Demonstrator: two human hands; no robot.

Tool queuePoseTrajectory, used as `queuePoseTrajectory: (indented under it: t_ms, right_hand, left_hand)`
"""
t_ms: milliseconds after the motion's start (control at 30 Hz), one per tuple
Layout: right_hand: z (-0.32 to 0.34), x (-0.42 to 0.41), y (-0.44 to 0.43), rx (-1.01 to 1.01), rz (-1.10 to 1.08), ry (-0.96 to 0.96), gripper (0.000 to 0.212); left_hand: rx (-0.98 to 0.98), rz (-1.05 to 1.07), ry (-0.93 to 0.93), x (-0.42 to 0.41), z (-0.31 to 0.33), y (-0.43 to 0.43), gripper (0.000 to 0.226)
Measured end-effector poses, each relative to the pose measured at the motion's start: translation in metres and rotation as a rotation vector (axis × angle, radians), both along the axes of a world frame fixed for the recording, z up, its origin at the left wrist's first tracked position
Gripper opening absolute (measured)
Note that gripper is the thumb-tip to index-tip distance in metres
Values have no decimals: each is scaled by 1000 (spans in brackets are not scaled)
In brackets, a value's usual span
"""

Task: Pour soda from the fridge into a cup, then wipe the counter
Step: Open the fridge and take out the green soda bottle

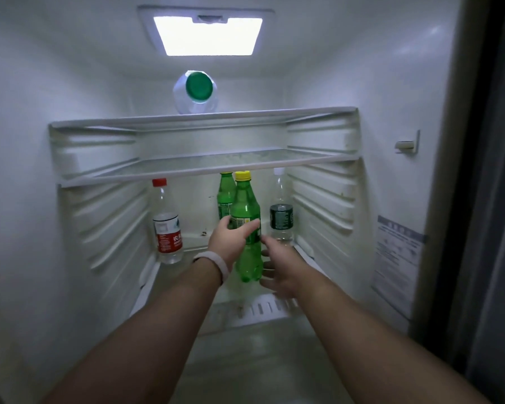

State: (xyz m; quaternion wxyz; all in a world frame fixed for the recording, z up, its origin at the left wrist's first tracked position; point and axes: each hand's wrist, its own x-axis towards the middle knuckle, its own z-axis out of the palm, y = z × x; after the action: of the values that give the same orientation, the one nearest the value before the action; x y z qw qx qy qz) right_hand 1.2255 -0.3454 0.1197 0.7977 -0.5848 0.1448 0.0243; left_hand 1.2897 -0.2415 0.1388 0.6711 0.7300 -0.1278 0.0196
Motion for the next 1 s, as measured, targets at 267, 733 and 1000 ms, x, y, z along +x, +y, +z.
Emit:
queuePoseTrajectory:
  t_ms: [267, 733, 1000]
  right_hand:
    - [-2, -7, 5, 88, 37, 1, 41]
    - [-5, -67, 28, 97, 153, -9, 53]
    - [-15, -125, 48, 150, 274, -43, 50]
  left_hand:
    - [-1, 62, -88, -18, 1, 10, 30]
    - [-7, 120, -134, -96, 12, 47, 29]
    - [-129, 92, -122, -163, 12, 78, 17]
